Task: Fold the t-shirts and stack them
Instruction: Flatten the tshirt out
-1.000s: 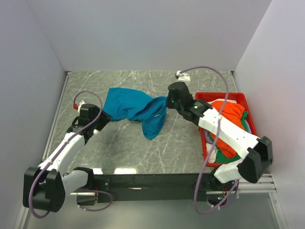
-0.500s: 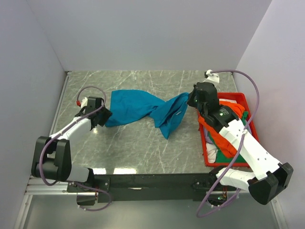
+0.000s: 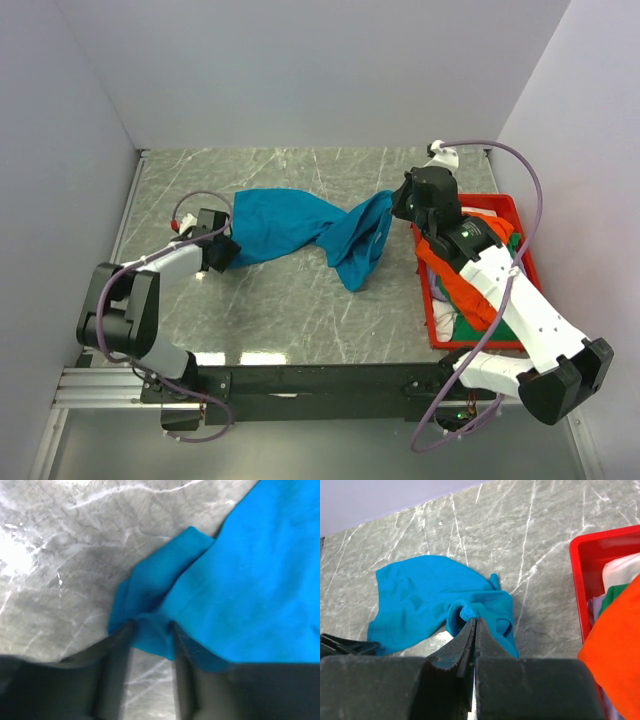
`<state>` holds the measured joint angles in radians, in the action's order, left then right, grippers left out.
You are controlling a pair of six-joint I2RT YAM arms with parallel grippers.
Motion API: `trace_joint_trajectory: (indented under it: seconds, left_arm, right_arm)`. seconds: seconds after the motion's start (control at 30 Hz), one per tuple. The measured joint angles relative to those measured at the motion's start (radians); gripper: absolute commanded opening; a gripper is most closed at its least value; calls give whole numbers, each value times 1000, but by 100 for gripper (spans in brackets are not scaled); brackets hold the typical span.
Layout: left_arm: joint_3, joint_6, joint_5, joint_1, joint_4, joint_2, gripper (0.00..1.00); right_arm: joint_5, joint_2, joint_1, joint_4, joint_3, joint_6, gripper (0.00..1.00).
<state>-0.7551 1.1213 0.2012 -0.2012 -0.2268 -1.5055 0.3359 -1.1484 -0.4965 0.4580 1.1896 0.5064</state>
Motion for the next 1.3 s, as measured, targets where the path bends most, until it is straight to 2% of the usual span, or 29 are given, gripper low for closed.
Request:
trace_joint_trajectory:
  seconds: [0.07, 0.1, 0.2, 0.4, 0.6, 0.77, 0.93, 1.1, 1.2, 1.3]
  left_arm:
    - [-1, -1, 0, -3, 9, -27, 30]
    - [-3, -3, -2, -3, 18, -32, 18]
    - [-10, -10, 0, -3, 19, -45, 1]
    - [-84, -41, 27, -3, -64, 4, 1]
    - [-199, -82, 84, -3, -198, 268, 1]
    - [-307, -119, 141, 12, -283, 489, 1]
    - [-351, -160, 172, 56, -340, 599, 0]
    - [-373, -187, 156, 127, -356, 547, 0]
    - [-436, -198, 132, 172, -353, 417, 0]
    - [-585, -209, 91, 220, -353, 227, 0]
  right_arm:
    - [-6, -10, 0, -1, 9, -2, 0]
    - [-9, -15, 0, 0, 16, -3, 0]
    - [-13, -30, 2, 1, 38, -4, 0]
    - [-15, -33, 11, 3, 82, -8, 0]
    - [-7, 0, 31, 26, 122, -15, 0]
    - [15, 94, 45, 55, 158, -23, 0]
    - [26, 171, 49, 59, 208, -27, 0]
    - [10, 138, 76, 31, 236, -30, 0]
    - [-57, 28, 137, -15, 292, -24, 0]
    - [-154, -137, 204, -64, 401, -3, 0]
